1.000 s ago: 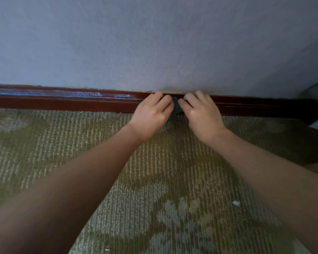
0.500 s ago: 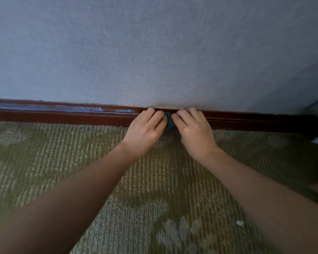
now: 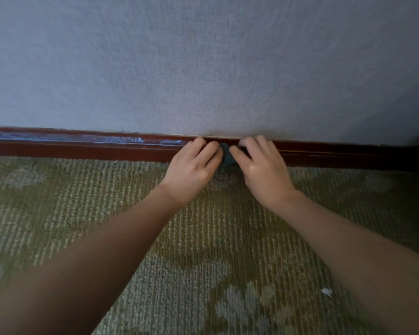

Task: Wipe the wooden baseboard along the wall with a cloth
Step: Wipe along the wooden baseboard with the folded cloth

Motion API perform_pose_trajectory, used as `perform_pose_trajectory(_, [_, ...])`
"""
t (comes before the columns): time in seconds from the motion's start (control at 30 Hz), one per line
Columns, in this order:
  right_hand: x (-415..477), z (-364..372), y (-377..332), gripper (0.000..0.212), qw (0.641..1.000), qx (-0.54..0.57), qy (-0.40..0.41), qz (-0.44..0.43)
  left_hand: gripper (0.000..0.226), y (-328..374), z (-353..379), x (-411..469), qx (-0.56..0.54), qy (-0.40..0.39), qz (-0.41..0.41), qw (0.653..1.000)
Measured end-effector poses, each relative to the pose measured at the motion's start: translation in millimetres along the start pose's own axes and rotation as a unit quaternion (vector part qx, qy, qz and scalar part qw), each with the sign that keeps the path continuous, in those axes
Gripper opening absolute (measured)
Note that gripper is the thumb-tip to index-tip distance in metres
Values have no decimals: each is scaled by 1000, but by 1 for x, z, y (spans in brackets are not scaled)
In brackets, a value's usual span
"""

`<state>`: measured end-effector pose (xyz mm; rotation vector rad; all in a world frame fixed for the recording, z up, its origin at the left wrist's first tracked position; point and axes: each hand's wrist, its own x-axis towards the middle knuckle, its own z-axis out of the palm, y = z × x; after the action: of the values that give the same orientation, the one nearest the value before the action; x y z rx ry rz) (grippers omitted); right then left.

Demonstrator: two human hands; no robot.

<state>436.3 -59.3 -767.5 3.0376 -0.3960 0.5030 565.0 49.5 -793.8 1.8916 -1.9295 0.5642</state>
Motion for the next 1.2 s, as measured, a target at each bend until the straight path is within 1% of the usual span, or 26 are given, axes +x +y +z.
perform_pose_trajectory(0.03, [-2, 1, 2, 29, 1000, 0, 7, 10, 19, 0, 1, 2, 4, -1, 13, 1000])
perform_pose_trajectory(0.13, [0, 5, -3, 28, 999, 17, 25, 37, 18, -7, -2, 3, 13, -2, 34, 999])
perform_pose_trajectory(0.23, [7, 8, -14, 23, 999, 38, 33, 20, 11, -16, -7, -4, 27, -8, 49, 998])
perform_pose_trajectory(0.3, [10, 9, -14, 21, 999, 42, 32, 10, 14, -19, -8, -8, 26, -10, 50, 998])
perform_pose_trajectory(0.4, [4, 9, -5, 29, 999, 41, 18, 10, 20, -15, -8, -4, 9, -4, 24, 1000])
perform_pose_trajectory(0.5, [-6, 4, 9, 29, 999, 37, 21, 27, 21, -4, -1, 7, 3, 5, 33, 999])
perform_pose_trajectory(0.63, [-8, 1, 11, 26, 998, 43, 16, 32, 20, -2, 5, 7, -9, -14, 35, 999])
perform_pose_trajectory(0.73, [-3, 0, 3, 20, 997, 58, 14, 55, 21, -10, 0, 6, -9, -39, 67, 997])
perform_pose_trajectory(0.8, [-1, -1, 1, 21, 997, 57, 10, 45, 22, -14, -5, 6, -5, -47, 76, 996])
perform_pose_trajectory(0.93, [3, -4, 1, 25, 999, 30, -8, -11, 26, -14, -12, 2, -2, -63, 48, 997])
perform_pose_trajectory(1.07, [3, -6, 1, 23, 999, 27, 12, 20, 28, -9, -17, 11, -2, -42, 40, 998])
perform_pose_trajectory(1.2, [3, -2, 4, 19, 999, 27, 29, 8, 30, -13, -15, 11, -5, -35, 52, 998])
